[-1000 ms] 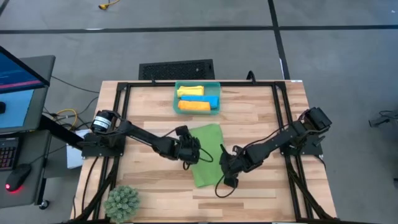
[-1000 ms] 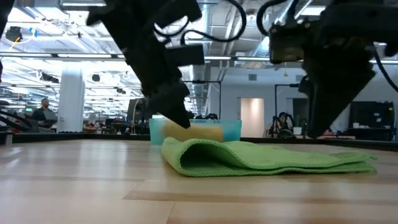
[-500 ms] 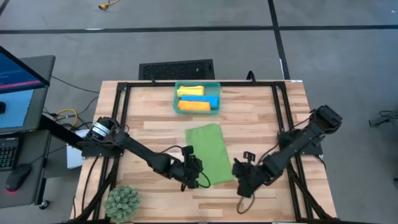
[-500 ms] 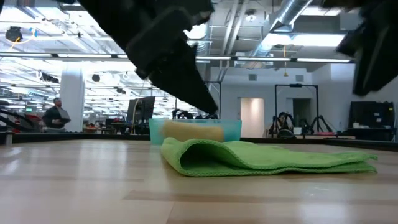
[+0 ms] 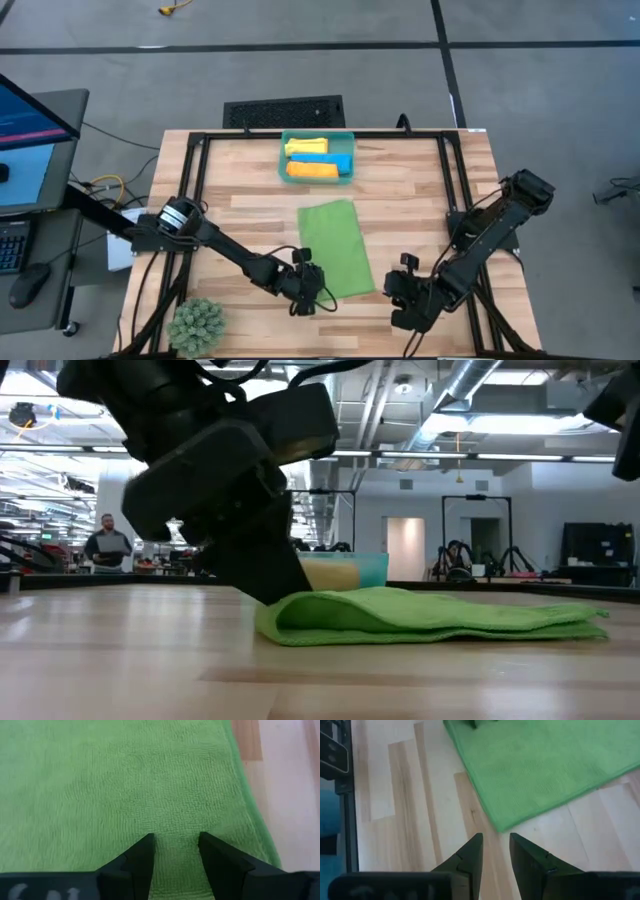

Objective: Roll microfiber towels into tight, uniform cylinder then place into a basket
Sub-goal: Fold the green microfiber towel

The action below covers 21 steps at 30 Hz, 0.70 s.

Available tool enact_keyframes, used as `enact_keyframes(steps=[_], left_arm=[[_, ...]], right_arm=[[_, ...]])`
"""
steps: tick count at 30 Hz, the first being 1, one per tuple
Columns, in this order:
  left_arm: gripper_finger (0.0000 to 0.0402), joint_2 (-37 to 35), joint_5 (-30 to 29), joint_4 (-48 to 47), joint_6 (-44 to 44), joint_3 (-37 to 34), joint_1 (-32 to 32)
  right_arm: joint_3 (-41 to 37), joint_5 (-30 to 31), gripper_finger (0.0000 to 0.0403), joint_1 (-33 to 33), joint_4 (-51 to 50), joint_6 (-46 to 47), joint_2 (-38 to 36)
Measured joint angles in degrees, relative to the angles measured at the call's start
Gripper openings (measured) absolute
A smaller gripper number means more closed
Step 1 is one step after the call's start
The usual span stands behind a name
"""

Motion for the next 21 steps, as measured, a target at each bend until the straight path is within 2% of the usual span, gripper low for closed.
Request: enact_keyframes(steps=[9,21], left_arm=[[0.0151,-0.06,1.31,-2.87,2.98,0.11,-2.77],[0.0151,-5.59,-0.98,-9.16,5.18,-0.24,-4.94]], right_arm=[[-0.02,2.99,0.0118,-0.55,0.95,0.33,0.00],[-0.02,3.25,0.0118,-4.74,0.70,-2.09,0.00]])
